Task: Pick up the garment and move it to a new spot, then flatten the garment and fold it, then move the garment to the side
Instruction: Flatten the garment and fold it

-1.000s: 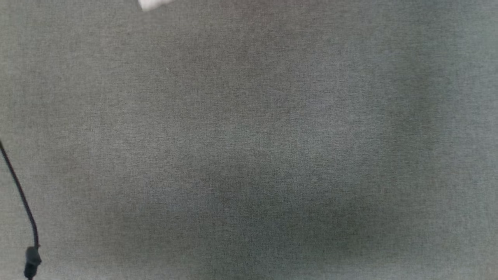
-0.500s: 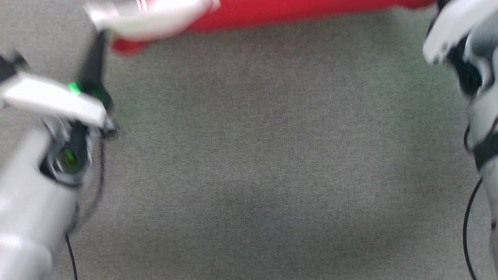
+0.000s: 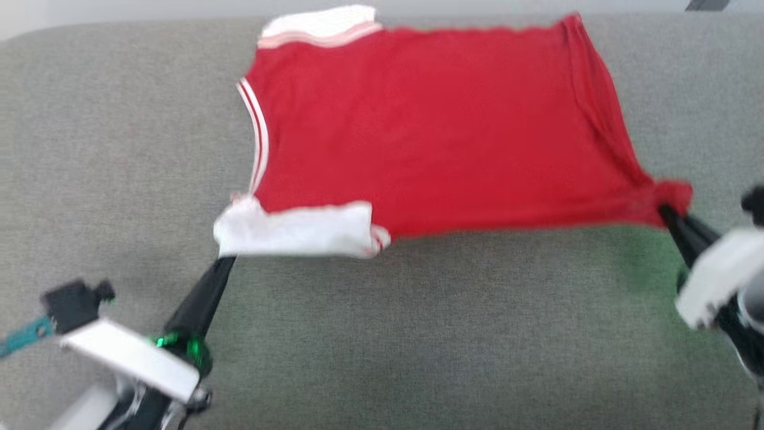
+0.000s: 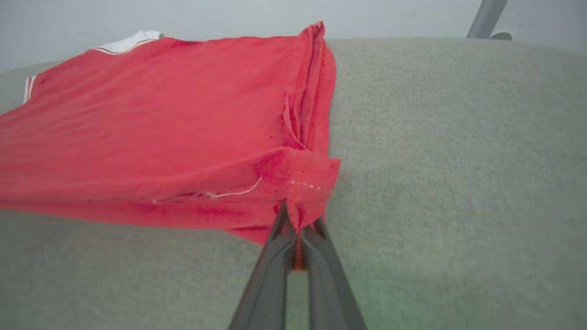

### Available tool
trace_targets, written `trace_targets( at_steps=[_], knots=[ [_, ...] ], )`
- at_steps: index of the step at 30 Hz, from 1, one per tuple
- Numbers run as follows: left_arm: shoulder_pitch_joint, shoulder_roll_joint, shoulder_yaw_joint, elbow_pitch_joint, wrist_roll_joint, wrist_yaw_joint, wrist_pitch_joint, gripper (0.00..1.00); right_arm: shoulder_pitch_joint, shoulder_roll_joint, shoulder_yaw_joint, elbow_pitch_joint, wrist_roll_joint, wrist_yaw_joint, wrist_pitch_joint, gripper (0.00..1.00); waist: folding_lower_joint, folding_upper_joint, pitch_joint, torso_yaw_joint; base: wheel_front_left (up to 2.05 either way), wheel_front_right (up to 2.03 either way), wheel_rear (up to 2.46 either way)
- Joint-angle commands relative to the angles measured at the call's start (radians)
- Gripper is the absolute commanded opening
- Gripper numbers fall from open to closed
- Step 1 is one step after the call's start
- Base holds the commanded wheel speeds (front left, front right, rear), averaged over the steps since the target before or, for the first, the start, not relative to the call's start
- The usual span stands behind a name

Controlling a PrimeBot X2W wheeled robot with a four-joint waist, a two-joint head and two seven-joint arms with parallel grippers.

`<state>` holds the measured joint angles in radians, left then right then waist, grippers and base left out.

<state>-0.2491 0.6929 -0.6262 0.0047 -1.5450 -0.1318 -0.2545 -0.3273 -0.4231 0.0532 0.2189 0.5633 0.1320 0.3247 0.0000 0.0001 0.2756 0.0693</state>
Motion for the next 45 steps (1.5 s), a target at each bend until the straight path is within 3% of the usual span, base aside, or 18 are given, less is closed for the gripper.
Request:
trace_targets(
  at_steps=[1, 10, 16, 24, 32, 37, 45],
  knots=[
    [0.028, 0.012, 0.009, -0.011, 0.005, 0.003, -0.007, 0.0, 0.038, -0.002, -0.015, -0.035, 0.002, -0.003, 0.018, 0.0, 0.0, -0.0001, -0.013, 0.006, 0.0, 0.0, 0.0],
    [0.286, 0.079, 0.098, -0.161, 0.052, 0.003, -0.012, 0.0, 0.374, 0.064, -0.195, -0.444, -0.026, -0.003, 0.23, 0.0, 0.0, -0.0001, -0.02, 0.003, 0.0, 0.0, 0.0],
    [0.284, 0.07, 0.128, -0.205, 0.104, 0.003, -0.004, 0.0, 0.381, 0.124, -0.235, -0.556, -0.038, -0.003, 0.29, 0.0, 0.0, -0.0001, -0.012, -0.003, 0.0, 0.0, 0.0],
    [-0.003, 0.014, 0.107, -0.114, 0.073, 0.003, 0.135, 0.0, 0.182, 0.145, -0.188, -0.416, -0.06, -0.002, 0.269, 0.0, 0.0, -0.0001, 0.033, -0.018, 0.0, 0.0, 0.0],
    [-0.302, -0.095, 0.056, 0.177, 0.061, 0.003, 0.266, 0.0, -0.007, 0.15, -0.148, -0.188, -0.07, -0.002, 0.223, 0.0, 0.0, -0.0001, 0.103, -0.023, 0.0, 0.0, 0.0],
    [-0.38, -0.126, 0.034, 0.313, 0.068, 0.003, 0.272, 0.0, -0.079, 0.15, -0.099, -0.085, -0.063, -0.002, 0.189, 0.0, 0.0, -0.0001, 0.14, -0.034, 0.0, 0.0, 0.0],
    [-0.408, -0.136, -0.007, 0.401, 0.089, 0.003, 0.25, 0.0, -0.127, 0.14, -0.05, 0.018, -0.054, -0.002, 0.136, 0.0, 0.0, -0.0001, 0.152, -0.033, 0.0, 0.0, 0.0]
  ],
)
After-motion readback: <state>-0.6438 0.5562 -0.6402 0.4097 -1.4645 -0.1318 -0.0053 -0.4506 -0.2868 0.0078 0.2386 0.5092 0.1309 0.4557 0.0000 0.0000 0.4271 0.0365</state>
